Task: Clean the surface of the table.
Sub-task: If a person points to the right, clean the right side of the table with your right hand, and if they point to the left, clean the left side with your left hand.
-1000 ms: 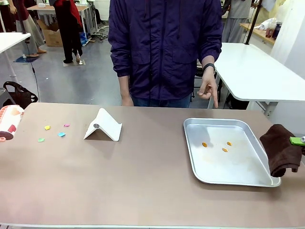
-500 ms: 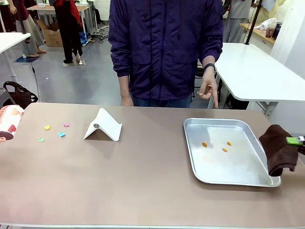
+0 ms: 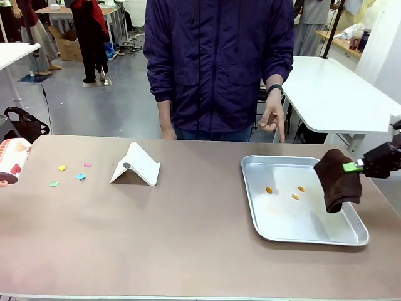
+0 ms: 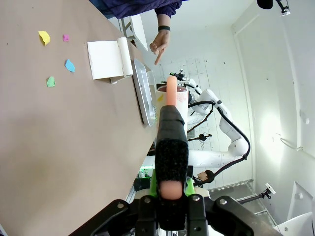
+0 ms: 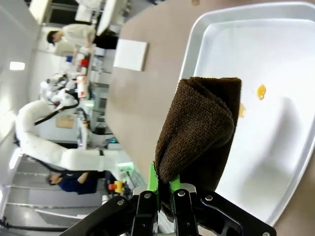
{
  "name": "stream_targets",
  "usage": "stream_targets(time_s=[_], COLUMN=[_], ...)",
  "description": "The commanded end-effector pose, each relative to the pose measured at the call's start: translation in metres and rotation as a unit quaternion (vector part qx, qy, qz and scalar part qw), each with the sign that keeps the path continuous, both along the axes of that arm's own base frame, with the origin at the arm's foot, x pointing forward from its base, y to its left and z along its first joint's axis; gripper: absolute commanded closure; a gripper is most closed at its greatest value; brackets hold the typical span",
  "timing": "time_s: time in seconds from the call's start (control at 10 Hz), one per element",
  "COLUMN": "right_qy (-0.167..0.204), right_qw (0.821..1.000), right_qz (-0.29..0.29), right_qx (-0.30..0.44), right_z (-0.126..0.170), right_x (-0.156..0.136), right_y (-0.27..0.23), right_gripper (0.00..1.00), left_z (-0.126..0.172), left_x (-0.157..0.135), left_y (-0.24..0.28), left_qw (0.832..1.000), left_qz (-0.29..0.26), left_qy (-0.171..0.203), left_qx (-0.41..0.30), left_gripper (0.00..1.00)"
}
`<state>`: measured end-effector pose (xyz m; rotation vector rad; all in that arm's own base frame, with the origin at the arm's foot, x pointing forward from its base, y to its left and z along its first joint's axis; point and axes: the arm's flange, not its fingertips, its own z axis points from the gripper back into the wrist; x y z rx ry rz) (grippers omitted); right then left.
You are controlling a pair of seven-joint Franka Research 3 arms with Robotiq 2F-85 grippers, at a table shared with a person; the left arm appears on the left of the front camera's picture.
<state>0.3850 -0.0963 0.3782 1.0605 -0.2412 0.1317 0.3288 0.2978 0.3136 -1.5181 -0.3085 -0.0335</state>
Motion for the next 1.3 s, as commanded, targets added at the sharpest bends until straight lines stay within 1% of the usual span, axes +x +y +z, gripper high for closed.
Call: stream_targets(time_s=[0.0,0.1,0.2,0.4,0.5,0.8,1.0,1.2], right_qy=[0.001,-0.003,-0.002,0.009,0.022,0.040,0.042,0.047], right_qw=[0.997,0.993,0.985,0.970,0.962,0.952,0.953,0.955], right_qz=[-0.012,-0.008,-0.007,0.007,0.007,-0.012,-0.012,0.001], right_qx=[-0.074,-0.119,-0.173,-0.241,-0.273,-0.304,-0.300,-0.293], right_z=[0.014,0.020,0.025,0.025,0.021,0.004,-0.011,-0.031], right_x=[0.001,0.010,0.022,0.044,0.056,0.084,0.094,0.102], right_y=[0.021,0.029,0.037,0.045,0.046,0.054,0.068,0.092], right_gripper=[0.89,0.89,0.89,0.89,0.89,0.89,0.89,0.89], left_z=[0.004,0.004,0.004,0.004,0.004,0.004,0.004,0.004], left_x=[-0.004,-0.004,-0.004,-0.004,-0.004,-0.004,-0.004,-0.004], left_y=[-0.001,-0.001,-0.001,-0.001,-0.001,-0.001,-0.001,-0.001], left_qw=[1.000,1.000,1.000,1.000,1.000,1.000,1.000,1.000], left_qz=[-0.002,-0.002,-0.002,-0.002,-0.002,-0.002,-0.002,-0.002], left_qy=[-0.007,-0.007,-0.007,-0.007,-0.007,-0.007,-0.007,-0.007], left_qx=[-0.006,-0.006,-0.006,-0.006,-0.006,-0.006,-0.006,-0.006], left_gripper=[1.00,1.00,1.00,1.00,1.00,1.00,1.00,1.00])
